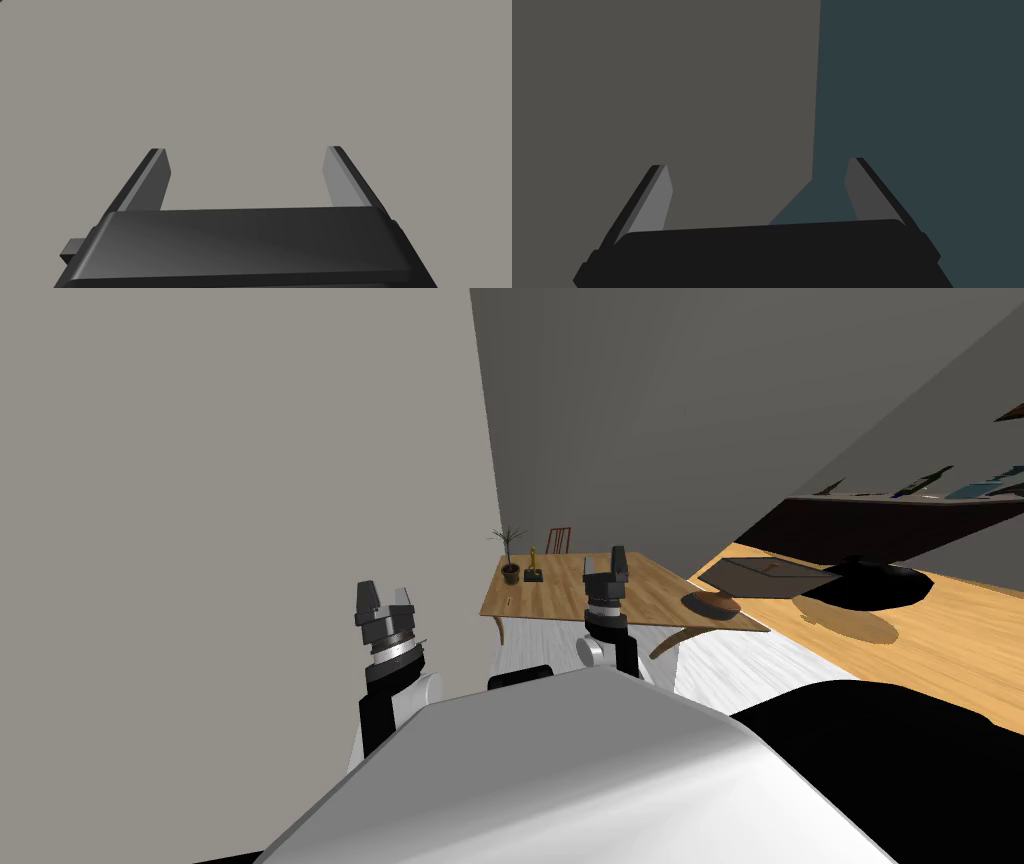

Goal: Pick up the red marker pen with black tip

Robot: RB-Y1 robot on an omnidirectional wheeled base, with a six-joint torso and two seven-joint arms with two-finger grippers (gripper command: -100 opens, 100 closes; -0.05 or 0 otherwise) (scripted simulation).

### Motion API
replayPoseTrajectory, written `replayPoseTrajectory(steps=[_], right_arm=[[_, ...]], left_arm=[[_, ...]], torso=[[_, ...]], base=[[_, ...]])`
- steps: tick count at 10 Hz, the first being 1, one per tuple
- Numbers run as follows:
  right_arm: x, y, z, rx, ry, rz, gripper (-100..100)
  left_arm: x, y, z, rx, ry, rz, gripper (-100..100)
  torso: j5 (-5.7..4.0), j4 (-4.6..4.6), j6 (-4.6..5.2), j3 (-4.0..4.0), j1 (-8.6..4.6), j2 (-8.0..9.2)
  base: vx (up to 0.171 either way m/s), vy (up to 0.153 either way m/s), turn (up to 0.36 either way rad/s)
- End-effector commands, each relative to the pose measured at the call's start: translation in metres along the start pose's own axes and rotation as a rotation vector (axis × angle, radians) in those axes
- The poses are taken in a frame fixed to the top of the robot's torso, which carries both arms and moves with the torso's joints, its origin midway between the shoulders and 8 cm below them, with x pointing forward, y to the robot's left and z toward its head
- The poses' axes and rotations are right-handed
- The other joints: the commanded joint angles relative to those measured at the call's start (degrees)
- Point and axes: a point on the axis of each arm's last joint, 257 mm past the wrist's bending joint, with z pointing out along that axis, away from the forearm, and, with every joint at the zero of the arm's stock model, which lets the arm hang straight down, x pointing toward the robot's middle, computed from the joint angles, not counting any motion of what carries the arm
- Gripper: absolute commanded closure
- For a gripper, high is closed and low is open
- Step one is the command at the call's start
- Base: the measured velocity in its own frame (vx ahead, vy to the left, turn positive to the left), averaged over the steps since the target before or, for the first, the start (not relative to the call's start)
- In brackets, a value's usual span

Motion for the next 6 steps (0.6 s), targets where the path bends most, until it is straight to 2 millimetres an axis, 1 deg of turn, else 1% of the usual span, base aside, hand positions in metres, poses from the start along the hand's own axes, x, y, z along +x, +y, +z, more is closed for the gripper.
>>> replayPoseTrajectory(steps=[1, 4, 6], right_arm=[[0.005, -0.002, -0.002, 0.002, 0.043, -0.028, -100], [0.018, -0.010, -0.009, 0.012, 0.156, -0.121, -100], [0.027, -0.020, -0.019, 0.022, 0.244, -0.207, -100]], left_arm=[[0.000, 0.000, 0.000, 0.000, 0.000, 0.000, 0], [0.000, 0.000, 0.000, 0.000, 0.000, 0.000, 0], [0.000, 0.000, 0.000, 0.000, 0.000, 0.000, 0]], torso=[[0.00, 0.00, 0.00, 0.00, 0.00, 0.00], [-0.04, 0.03, 0.00, 0.08, -0.17, 0.15], [-0.05, 0.04, -0.01, 0.11, -0.22, 0.19]], base=[[-0.011, -0.009, 0.028], [-0.039, -0.036, 0.067], [-0.056, -0.054, 0.116]])
